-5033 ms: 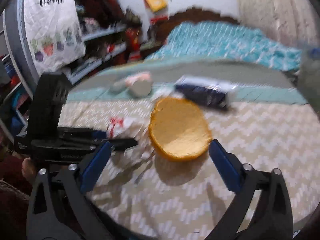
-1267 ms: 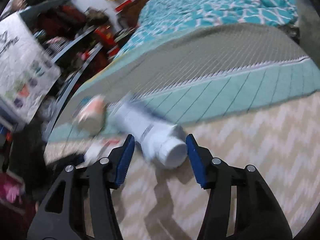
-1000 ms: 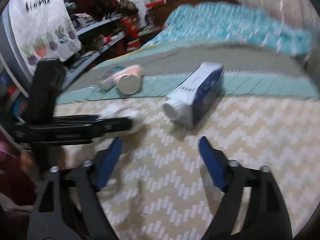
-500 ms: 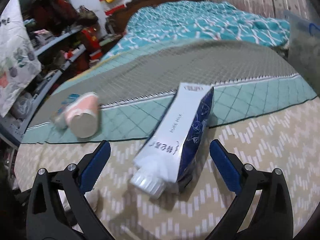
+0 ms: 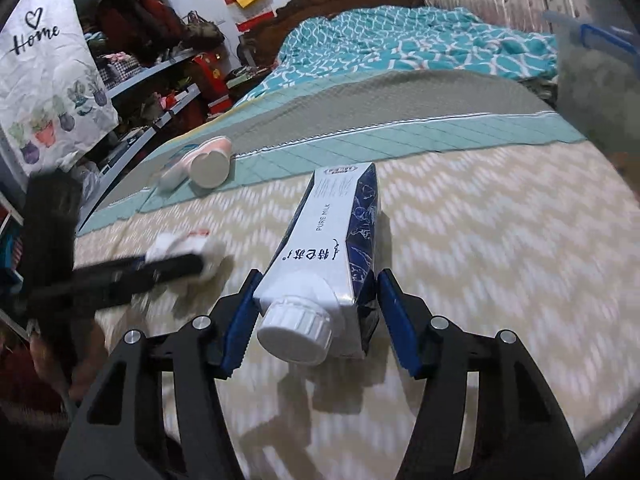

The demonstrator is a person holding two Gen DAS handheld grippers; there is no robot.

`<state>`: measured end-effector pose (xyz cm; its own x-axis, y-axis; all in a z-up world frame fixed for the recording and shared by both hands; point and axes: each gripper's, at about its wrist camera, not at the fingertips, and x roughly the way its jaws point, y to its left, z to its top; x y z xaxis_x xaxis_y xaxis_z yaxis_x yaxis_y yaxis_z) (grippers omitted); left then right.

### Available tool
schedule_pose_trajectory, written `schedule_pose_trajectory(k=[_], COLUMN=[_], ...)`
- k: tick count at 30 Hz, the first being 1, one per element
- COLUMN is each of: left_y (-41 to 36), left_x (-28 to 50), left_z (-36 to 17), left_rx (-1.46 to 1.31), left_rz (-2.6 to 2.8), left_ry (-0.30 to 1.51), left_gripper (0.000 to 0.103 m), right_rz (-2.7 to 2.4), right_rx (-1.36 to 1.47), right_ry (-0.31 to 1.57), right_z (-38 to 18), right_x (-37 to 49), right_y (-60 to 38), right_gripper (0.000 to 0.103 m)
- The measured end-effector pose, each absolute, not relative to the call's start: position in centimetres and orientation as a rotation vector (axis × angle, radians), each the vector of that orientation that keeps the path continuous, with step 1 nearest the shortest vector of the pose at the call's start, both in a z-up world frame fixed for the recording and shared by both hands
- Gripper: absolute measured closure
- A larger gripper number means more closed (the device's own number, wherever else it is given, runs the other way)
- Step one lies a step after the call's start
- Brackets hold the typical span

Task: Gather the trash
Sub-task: 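Grasp the white tissue wad with the left tool while the right tool grasps the milk carton, then carry the tissue wad and milk carton to the wastebasket and release both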

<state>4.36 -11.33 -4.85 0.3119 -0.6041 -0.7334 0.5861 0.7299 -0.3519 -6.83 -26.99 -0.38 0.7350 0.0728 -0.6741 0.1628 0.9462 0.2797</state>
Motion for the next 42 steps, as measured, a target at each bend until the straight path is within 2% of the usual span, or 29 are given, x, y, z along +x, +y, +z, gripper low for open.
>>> schedule_pose_trajectory(k=[5, 7, 8, 9, 14, 18, 19, 20, 21, 22, 23, 26, 35, 42], left_y=[-14.6, -15.7, -16.0, -16.2, -15.6, -15.2, -15.3, -15.6, -16.1, -16.6, -17.1, -19.0, -27.2, -36.4], left_x=[2.3, 1.6, 1.5, 1.4, 1.9, 2.2, 2.2, 2.1, 2.0, 1.9, 1.7, 1.4, 1.5, 1.4], left_z=[-4.4, -4.5, -4.7, -4.8, -4.9, -4.9, -4.9, -5.0, -5.1, -5.2, -5.2, -5.1, -4.3, -4.7], left_rx=[0.053, 0.095, 0.112, 0.124, 0.110, 0.101, 0.104, 0.112, 0.125, 0.147, 0.170, 0.212, 0.215, 0.267], left_rz=[-0.876, -0.875, -0.864, -0.854, -0.813, -0.800, -0.801, -0.804, -0.811, -0.818, -0.819, -0.876, -1.048, -1.146], left_ry=[0.959, 0.960, 0.960, 0.960, 0.968, 0.975, 0.975, 0.974, 0.974, 0.973, 0.956, 0.958, 1.009, 1.058], left_gripper=[0.051, 0.043, 0.036, 0.033, 0.025, 0.024, 0.024, 0.026, 0.030, 0.034, 0.049, 0.057, 0.059, 0.059], right_rz=[-0.139, -0.183, -0.200, -0.207, -0.190, -0.189, -0.192, -0.189, -0.184, -0.171, -0.171, -0.216, -0.374, -0.498], right_rx=[0.273, 0.236, 0.229, 0.228, 0.231, 0.224, 0.234, 0.242, 0.249, 0.265, 0.280, 0.317, 0.420, 0.533], right_ry=[0.742, 0.731, 0.719, 0.706, 0.674, 0.684, 0.688, 0.690, 0.700, 0.708, 0.700, 0.667, 0.561, 0.519], right_z=[-1.2, -1.6, -1.6, -1.6, -1.4, -2.0, -2.2, -2.3, -2.5, -2.7, -2.7, -2.6, -1.7, -2.1], right_x=[-10.5, -11.1, -11.3, -11.4, -11.0, -10.2, -10.1, -10.1, -10.0, -10.1, -10.2, -11.1, -14.7, -18.1], right_y=[-27.0, -26.6, -26.6, -26.6, -26.1, -25.8, -26.0, -26.2, -26.4, -26.9, -27.1, -28.2, -34.2, -41.1], right_gripper=[0.042, 0.034, 0.022, 0.016, 0.010, 0.010, 0.010, 0.017, 0.041, 0.044, 0.045, 0.046, 0.046, 0.046])
